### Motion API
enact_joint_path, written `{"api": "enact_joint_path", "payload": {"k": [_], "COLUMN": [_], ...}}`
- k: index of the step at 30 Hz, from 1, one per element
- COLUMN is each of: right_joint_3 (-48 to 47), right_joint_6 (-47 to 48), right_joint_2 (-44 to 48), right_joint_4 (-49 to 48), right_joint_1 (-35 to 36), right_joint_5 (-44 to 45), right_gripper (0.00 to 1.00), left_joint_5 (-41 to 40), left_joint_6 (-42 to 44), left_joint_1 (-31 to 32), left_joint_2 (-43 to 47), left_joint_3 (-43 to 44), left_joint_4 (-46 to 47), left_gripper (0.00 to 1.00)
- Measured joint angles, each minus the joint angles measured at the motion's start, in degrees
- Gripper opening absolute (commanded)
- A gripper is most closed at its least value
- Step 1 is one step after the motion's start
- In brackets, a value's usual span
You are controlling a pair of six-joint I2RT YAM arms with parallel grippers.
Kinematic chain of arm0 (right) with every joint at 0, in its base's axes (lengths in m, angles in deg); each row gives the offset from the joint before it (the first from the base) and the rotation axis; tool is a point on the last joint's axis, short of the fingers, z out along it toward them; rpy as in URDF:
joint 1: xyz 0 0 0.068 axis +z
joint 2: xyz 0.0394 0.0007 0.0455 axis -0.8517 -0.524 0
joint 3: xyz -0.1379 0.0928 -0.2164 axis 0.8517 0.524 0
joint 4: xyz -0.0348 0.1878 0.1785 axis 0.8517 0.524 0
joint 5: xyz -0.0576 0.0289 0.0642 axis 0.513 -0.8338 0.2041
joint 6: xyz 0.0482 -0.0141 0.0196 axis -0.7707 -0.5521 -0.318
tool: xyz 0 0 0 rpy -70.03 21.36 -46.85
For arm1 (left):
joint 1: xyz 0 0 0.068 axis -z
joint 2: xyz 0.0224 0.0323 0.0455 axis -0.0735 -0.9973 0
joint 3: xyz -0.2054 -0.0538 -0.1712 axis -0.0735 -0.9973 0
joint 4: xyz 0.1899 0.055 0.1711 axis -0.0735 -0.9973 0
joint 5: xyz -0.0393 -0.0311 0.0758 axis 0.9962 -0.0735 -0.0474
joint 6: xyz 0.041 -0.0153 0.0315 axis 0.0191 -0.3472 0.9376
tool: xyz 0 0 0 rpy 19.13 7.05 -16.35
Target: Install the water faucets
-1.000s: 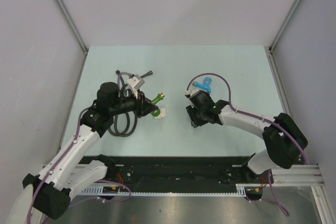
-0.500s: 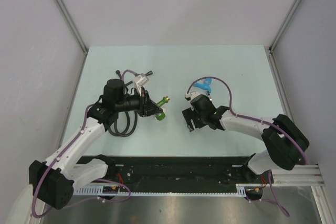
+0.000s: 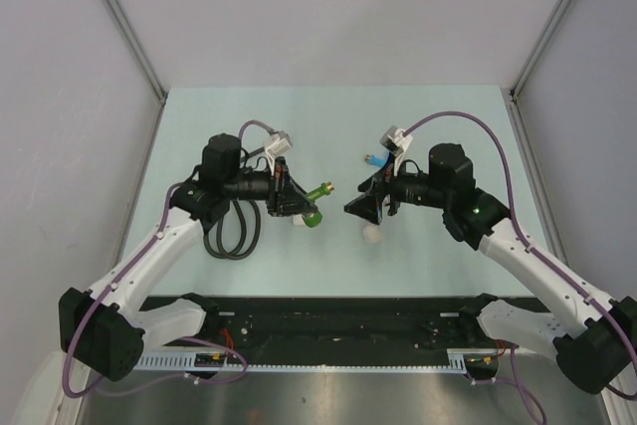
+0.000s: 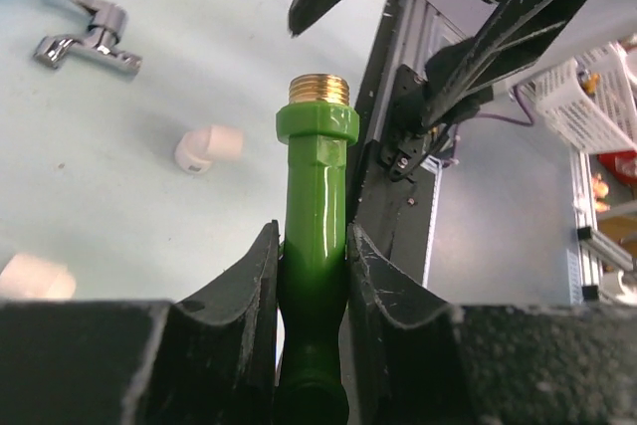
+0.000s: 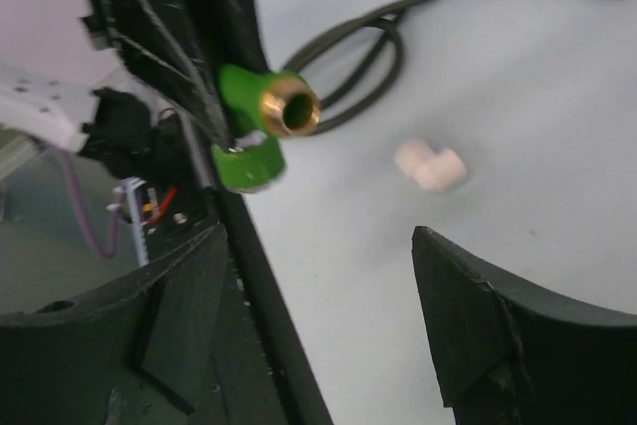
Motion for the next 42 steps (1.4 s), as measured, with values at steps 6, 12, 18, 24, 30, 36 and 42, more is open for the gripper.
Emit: {"api": "enact_joint_path", "payload": {"k": [6, 12, 18, 24, 30, 36, 42], "right_joint_3": [-3.06, -5.14, -5.88, -6.54, -6.67, -6.71, -6.71], "right_joint_6": [-1.42, -2.51, -3.67, -4.50, -5.31, -9.42, -16.44], "right_joint_2": [-4.04, -7.32, -9.09, -11.08, -11.85, -11.21, -8.37], "right_joint_4": [-2.80, -4.63, -7.23, -8.41, -8.79, -11.61, -15.34], "right_joint_1": [-0.09, 0.61, 1.33, 1.62, 1.33, -0.37, -2.93], "right_joint_5": [-13.75, -21.09, -25.07, -28.06, -30.12, -28.85, -21.79], "right_gripper": [0.76, 0.73, 0.65, 0.19, 0.00, 0.00, 0.00], "left_joint_5": [3.39, 4.68, 5.01, 5.03, 5.66, 5.57, -1.05], "left_joint_6": [5.09, 7.50, 9.53, 10.49, 10.99, 4.59, -15.32], "left_joint_1": [4.33, 6.97, 8.52, 9.20, 9.31, 5.38, -4.92], "left_joint_2": [-0.92, -1.66, -2.54, -2.64, -2.58, -0.20, 10.82], "left_joint_3": [4.42, 6.03, 6.84, 7.67, 8.13, 5.35, -7.80], "left_joint_4": [-3.74, -6.14, -8.55, -9.70, -10.51, -1.64, 22.71], "left_gripper": [0.00, 0.00, 0.00, 0.00, 0.11, 0.66, 0.86]}}
